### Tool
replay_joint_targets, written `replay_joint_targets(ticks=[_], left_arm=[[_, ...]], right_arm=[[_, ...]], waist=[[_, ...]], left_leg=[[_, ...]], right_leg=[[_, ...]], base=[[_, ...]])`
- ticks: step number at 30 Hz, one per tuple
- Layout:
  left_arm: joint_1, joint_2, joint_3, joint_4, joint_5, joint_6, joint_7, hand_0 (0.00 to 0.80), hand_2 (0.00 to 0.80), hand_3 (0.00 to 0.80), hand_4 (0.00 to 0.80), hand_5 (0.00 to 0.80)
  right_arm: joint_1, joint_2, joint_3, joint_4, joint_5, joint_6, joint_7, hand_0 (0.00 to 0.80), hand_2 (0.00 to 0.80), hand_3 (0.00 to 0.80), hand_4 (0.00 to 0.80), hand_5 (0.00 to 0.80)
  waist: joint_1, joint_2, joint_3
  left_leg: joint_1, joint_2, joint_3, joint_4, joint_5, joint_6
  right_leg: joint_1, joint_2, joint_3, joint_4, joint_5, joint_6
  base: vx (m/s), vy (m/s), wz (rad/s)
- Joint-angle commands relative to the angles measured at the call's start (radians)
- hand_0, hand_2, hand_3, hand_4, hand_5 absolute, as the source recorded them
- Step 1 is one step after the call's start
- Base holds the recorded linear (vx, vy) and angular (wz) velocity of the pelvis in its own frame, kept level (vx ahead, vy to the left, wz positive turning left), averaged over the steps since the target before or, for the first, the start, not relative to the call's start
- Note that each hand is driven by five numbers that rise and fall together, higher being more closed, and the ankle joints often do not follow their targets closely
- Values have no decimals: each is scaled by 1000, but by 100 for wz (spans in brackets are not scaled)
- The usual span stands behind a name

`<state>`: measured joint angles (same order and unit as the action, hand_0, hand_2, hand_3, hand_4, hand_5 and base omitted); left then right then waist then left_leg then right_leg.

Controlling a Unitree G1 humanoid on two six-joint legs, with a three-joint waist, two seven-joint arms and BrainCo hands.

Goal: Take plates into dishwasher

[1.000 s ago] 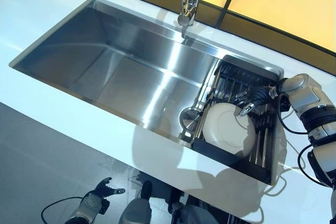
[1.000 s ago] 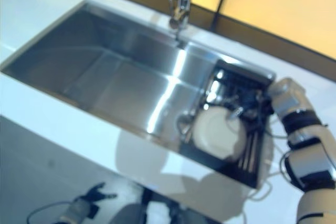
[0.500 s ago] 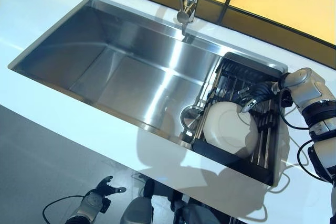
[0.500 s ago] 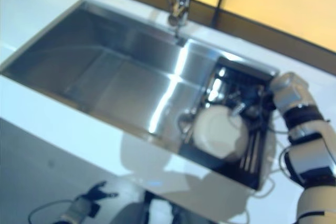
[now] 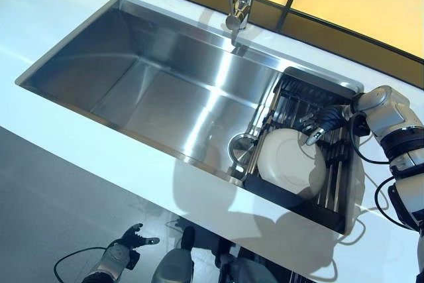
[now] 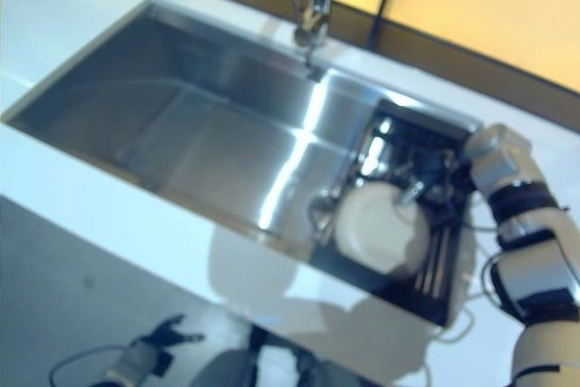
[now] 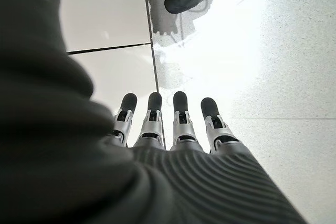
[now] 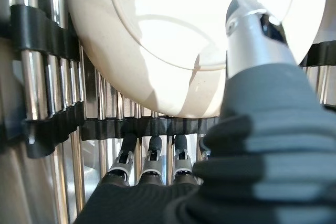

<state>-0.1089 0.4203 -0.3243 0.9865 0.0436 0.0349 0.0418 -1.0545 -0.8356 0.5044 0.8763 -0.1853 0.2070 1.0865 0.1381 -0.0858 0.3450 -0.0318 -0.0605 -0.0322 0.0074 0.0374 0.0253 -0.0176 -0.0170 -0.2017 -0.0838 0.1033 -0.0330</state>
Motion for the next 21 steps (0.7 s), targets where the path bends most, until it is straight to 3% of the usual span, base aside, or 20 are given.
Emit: replay_joint_targets(ticks=[1, 3, 6, 7, 8, 9, 10, 11, 14, 15, 16, 21], left_arm=[[-36, 2, -35, -27, -16, 0, 9, 0, 0, 0, 0, 0], [-37, 3, -33, -23, -15, 0, 9, 0, 0, 0, 0, 0], [-37, 4, -29, -18, -12, -1, 9, 0, 0, 0, 0, 0], [-37, 4, -28, -15, -13, -3, 10, 0, 0, 0, 0, 0], [-38, 4, -27, -15, -13, 1, 11, 0, 0, 0, 0, 0], [-38, 5, -26, -15, -15, 4, 12, 0, 0, 0, 0, 0], [-39, 5, -24, -15, -15, 5, 12, 0, 0, 0, 0, 0], [-38, 3, -20, -14, -12, 7, 13, 0, 0, 0, 0, 0], [-34, 1, -13, -21, -10, 17, 17, 0, 0, 0, 0, 0], [-32, 0, -11, -19, -10, 18, 19, 0, 0, 0, 0, 0], [-33, -1, -10, -17, -11, 19, 21, 0, 0, 0, 0, 0], [-27, -6, 0, 0, -8, 10, 30, 0, 0, 0, 0, 0]], right_arm=[[120, 80, 125, 26, 26, -11, 116, 0, 0, 0, 0, 0], [124, 84, 121, 11, 36, -11, 118, 0, 0, 0, 0, 0], [126, 88, 117, -15, 71, -5, 129, 260, 260, 260, 260, 260], [128, 92, 113, -21, 79, -3, 127, 424, 424, 424, 424, 424], [129, 95, 109, -36, 85, 1, 126, 461, 461, 461, 461, 461], [129, 95, 107, -53, 89, 8, 129, 414, 414, 414, 414, 414], [129, 96, 107, -59, 93, 9, 127, 471, 471, 471, 471, 471], [131, 97, 105, -69, 94, 11, 126, 593, 593, 593, 593, 593], [142, 94, 96, -113, 112, 26, 124, 696, 696, 696, 696, 696], [147, 94, 92, -129, 116, 32, 118, 696, 696, 696, 696, 696], [149, 93, 92, -140, 121, 36, 112, 640, 640, 640, 640, 640], [153, 86, 80, -176, 152, 49, 95, 653, 653, 653, 653, 653]], waist=[[34, 4, 50], [33, 0, 49], [31, -6, 44], [31, -8, 42], [29, -10, 39], [28, -12, 37], [27, -14, 35], [25, -17, 32], [21, -24, 23], [18, -27, 20], [17, -30, 16], [9, -40, 3]], left_leg=[[-45, -8, 22, 87, -118, 46], [-44, -9, 21, 86, -118, 47], [-39, -10, 20, 81, -118, 48], [-38, -9, 20, 79, -117, 49], [-35, -10, 20, 76, -118, 49], [-34, -10, 22, 75, -118, 50], [-32, -10, 22, 73, -118, 50], [-30, -10, 23, 71, -118, 51], [-20, -10, 22, 62, -117, 52], [-16, -10, 23, 58, -117, 53], [-14, -10, 24, 55, -117, 53], [0, -9, 27, 40, -115, 55]], right_leg=[[-3, -3, -3, 82, -117, 15], [-1, -2, 0, 81, -116, 15], [2, 0, 3, 80, -115, 17], [2, 0, 5, 79, -114, 17], [4, 1, 6, 77, -113, 18], [5, 1, 8, 76, -112, 20], [6, 1, 9, 75, -111, 20], [7, 2, 11, 75, -110, 22], [13, 3, 16, 72, -108, 25], [15, 4, 18, 71, -107, 26], [16, 4, 19, 70, -107, 26], [23, 6, 27, 66, -102, 31]], base=[[0, 0, 0], [0, 0, 0], [0, 0, 0], [0, 0, 0], [-10, 33, 0], [-12, 35, 0], [-13, 35, 0], [0, 0, 0], [-10, 35, -2], [-7, 33, -2], [-11, 33, -2], [-12, 23, -6]])
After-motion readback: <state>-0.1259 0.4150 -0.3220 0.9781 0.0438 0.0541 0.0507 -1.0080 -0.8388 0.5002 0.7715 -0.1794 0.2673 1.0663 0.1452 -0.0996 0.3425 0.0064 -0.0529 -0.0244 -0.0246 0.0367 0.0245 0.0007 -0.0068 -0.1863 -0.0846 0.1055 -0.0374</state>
